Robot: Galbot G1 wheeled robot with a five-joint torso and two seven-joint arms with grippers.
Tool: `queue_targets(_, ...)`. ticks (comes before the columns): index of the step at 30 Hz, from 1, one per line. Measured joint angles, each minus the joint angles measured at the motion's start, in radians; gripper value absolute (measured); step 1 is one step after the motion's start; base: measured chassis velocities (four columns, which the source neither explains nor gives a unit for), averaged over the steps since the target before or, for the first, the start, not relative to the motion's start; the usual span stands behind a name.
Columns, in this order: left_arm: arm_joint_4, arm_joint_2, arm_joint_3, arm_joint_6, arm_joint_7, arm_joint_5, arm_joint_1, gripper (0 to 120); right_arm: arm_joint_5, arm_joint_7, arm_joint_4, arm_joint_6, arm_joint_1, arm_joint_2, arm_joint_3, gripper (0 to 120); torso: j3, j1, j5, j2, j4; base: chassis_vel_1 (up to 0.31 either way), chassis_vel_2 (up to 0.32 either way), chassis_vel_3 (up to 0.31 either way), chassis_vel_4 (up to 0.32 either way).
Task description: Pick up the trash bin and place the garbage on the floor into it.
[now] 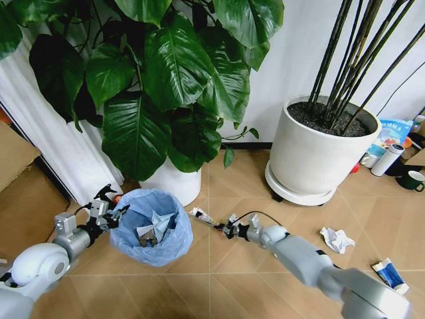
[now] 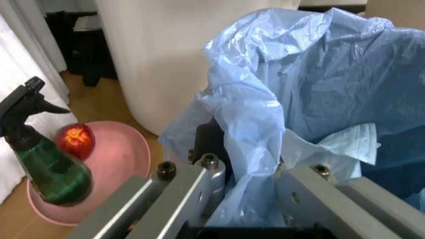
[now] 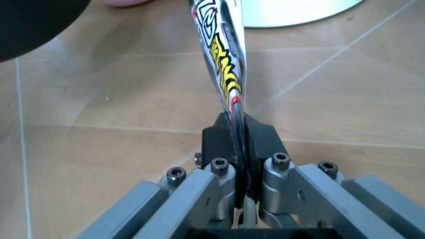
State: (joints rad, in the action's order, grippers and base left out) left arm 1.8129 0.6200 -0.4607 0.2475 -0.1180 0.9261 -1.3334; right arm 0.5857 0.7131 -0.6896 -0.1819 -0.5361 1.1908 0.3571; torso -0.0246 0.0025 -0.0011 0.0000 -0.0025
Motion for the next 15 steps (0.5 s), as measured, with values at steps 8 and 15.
queue_targets(8,-0.015,-0.005,0.046,0.004,0.002,0.008,0.041,0,-0.011,0.075,-0.214,-0.013,-0.059,-0.223,-0.121,0,0.000,0.000,-0.0002,0.000,-0.0008,0.000,0.000,0.000,0.000)
queue_targets(15,-0.013,0.000,0.088,0.005,-0.001,0.001,0.057,0,-0.010,0.101,-0.407,-0.013,-0.123,-0.338,-0.216,0,0.000,0.000,0.0002,0.000,0.0003,0.000,0.000,0.000,0.000)
